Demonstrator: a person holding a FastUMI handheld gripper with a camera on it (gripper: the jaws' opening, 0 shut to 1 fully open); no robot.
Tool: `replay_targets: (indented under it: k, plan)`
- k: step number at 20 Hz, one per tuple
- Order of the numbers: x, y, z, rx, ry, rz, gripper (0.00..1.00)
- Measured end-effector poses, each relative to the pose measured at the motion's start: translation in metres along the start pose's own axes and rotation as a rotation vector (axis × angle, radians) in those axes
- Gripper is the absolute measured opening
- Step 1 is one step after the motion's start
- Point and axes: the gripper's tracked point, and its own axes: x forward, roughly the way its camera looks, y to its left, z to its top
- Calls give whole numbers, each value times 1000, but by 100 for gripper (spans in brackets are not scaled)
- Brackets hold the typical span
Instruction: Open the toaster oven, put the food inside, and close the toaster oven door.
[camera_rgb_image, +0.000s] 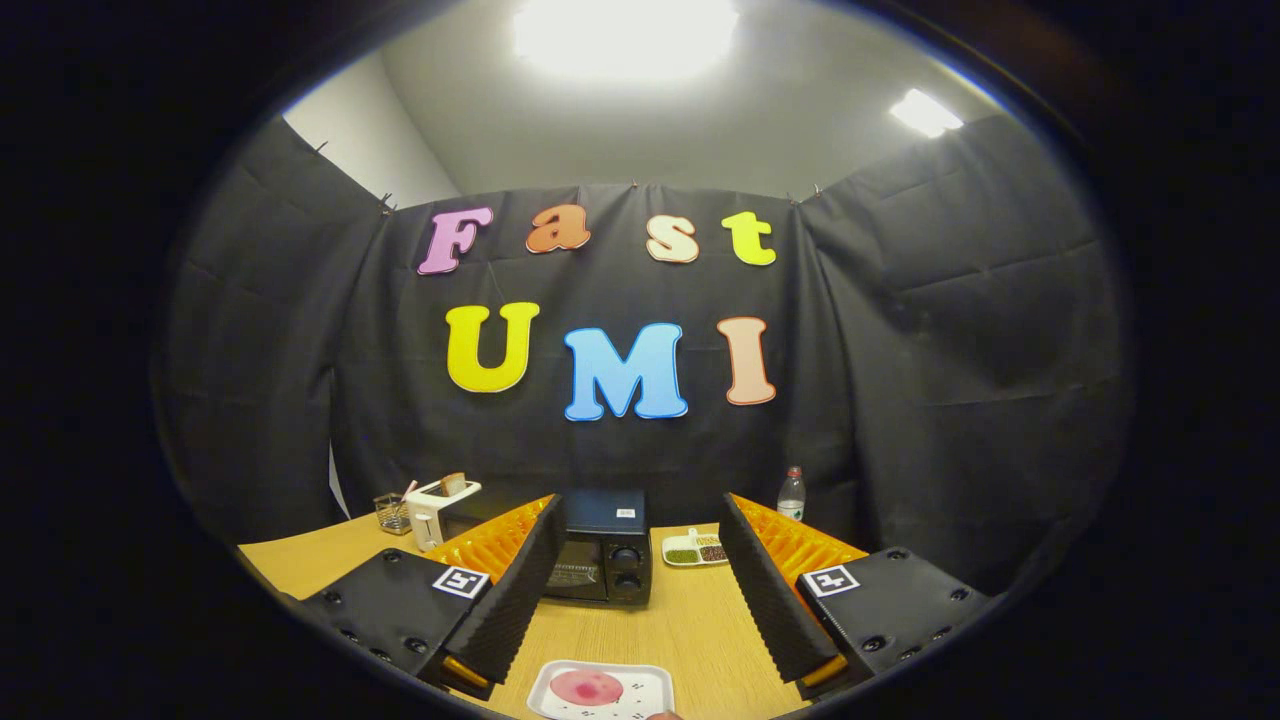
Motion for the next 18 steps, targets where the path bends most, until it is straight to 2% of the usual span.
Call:
replay_targets:
  k: [9, 18]
  plan:
    - [36, 23, -9, 13, 21, 33, 98]
    - [106, 68, -30, 33, 55, 100, 98]
